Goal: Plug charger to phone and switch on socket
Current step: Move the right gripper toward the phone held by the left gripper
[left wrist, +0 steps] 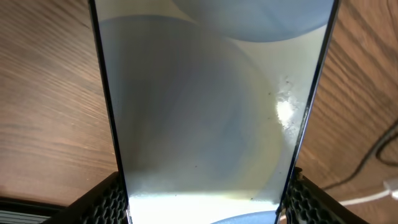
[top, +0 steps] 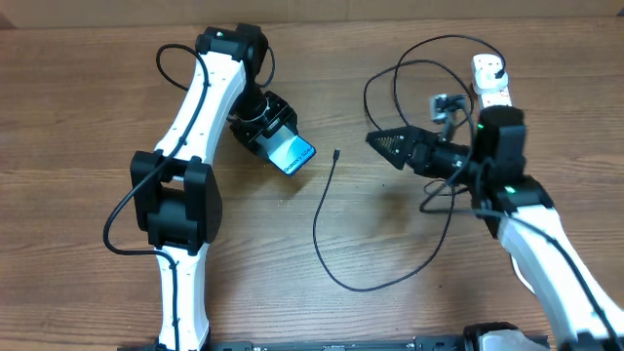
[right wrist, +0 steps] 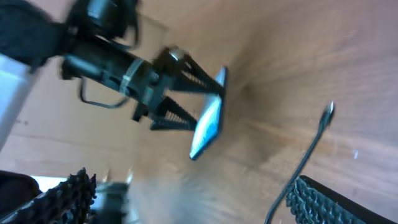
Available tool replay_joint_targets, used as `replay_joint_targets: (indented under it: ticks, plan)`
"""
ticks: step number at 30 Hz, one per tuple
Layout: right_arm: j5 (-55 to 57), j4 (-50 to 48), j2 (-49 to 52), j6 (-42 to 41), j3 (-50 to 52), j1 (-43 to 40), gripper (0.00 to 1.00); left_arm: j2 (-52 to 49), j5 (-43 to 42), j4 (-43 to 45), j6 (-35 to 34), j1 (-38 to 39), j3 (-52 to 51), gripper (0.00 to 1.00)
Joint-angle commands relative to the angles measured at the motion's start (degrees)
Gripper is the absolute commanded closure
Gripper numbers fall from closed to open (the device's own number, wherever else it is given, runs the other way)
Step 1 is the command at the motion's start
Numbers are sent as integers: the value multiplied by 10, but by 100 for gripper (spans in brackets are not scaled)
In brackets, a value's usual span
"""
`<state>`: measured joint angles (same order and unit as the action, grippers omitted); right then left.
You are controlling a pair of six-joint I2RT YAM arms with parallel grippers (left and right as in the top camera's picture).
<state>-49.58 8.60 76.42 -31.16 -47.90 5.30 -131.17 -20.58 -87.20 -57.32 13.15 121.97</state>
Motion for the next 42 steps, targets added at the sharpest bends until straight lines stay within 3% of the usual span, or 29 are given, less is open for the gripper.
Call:
replay_joint_targets:
  ticks: [1, 5, 10, 18, 31, 42]
  plan:
    - [-56, -35, 70, -84, -12, 0, 0, 0, 37, -1, -71, -3, 16, 96]
    - [-36, -90, 124, -83, -12, 21, 0, 0, 45, -1, -103, -2, 16, 96]
    - [81, -100, 151, -130, -12, 81, 4, 0, 50, 0, -124, 3, 16, 96]
    - [232, -123, 167, -206, -12, 189, 27, 0, 103, 5, -156, 40, 16, 96]
    - [244, -161, 191, -264, -12, 216, 45, 0, 76, 9, -175, 90, 16, 96]
    - [291, -154, 191, -296, -12, 245, 51, 0, 55, 7, -175, 110, 16, 96]
